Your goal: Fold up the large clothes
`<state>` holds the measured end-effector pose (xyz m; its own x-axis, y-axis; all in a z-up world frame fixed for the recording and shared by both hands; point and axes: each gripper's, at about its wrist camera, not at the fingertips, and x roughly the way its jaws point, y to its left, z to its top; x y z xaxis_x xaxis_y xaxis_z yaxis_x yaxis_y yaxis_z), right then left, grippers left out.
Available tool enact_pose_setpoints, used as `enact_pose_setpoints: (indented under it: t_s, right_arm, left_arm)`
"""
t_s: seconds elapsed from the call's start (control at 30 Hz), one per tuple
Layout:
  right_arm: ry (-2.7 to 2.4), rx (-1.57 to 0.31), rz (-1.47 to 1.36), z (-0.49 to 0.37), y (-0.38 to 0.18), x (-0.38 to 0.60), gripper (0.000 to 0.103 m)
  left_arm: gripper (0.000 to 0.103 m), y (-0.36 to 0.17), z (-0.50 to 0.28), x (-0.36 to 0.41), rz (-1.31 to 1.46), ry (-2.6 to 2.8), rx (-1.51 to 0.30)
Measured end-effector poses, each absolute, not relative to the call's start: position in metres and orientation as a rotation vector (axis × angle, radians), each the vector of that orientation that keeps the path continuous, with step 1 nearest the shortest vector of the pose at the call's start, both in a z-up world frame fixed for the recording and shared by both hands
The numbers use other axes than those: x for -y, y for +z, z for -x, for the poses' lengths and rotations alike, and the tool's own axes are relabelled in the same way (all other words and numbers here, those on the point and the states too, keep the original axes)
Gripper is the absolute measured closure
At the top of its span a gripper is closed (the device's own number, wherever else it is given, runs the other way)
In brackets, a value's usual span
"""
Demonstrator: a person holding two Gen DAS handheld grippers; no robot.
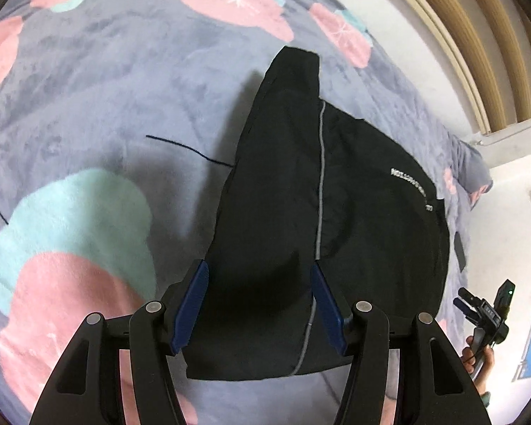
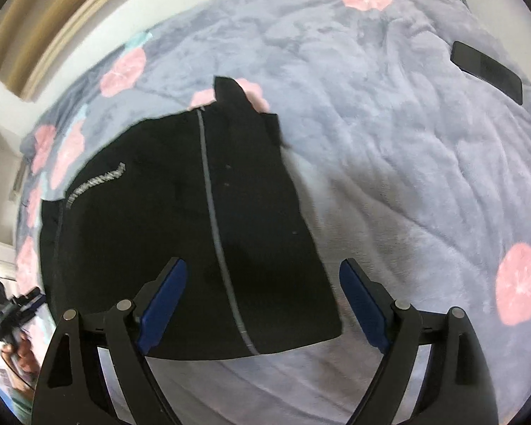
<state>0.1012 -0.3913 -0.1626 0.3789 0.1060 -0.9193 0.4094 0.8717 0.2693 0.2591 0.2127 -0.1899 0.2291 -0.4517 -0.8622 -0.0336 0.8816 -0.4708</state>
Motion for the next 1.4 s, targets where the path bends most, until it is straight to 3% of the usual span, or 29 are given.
enact_pose_setpoints:
  t_s: [0.47, 0.6, 0.83, 1.2, 1.33, 1.4]
  right_arm:
    - [-0.115, -1.222, -0.533, -0.121, -0.217, 0.400, 0.013]
    - [-0.028, -1.214, -0.570, -0.132, -0.228, 0.402, 0.011]
    - [0.119, -1.265, -0.566, -0.163, -0.250, 0.392, 0.000]
    - [0.263, -1.316, -0.635, -0.208, -0.277, 0.384, 0.000]
    - [0.268, -1.318, -0.626, -0.207, -0.276, 0.384, 0.000]
    - [0.263, -1.309, -0.615, -0.207, -0.272, 0.381, 0.003]
  left_arm:
    - [0.041, -0.224, -0.278, -0.201, 0.430, -0.367, -1.382]
    - [0.032, -0.241, -0.286, -0.202, 0.511, -0.390, -1.433]
    - [0.030, -0.256, -0.300, -0.201, 0.576, -0.425, -1.469]
    - [0.022, -0.287, -0.308, -0.199, 0.765, -0.528, -1.495]
    - [0.022, -0.288, -0.302, -0.195, 0.772, -0.519, -1.466]
    - [0.039, -0.283, -0.302, -0.192, 0.753, -0.500, -1.434]
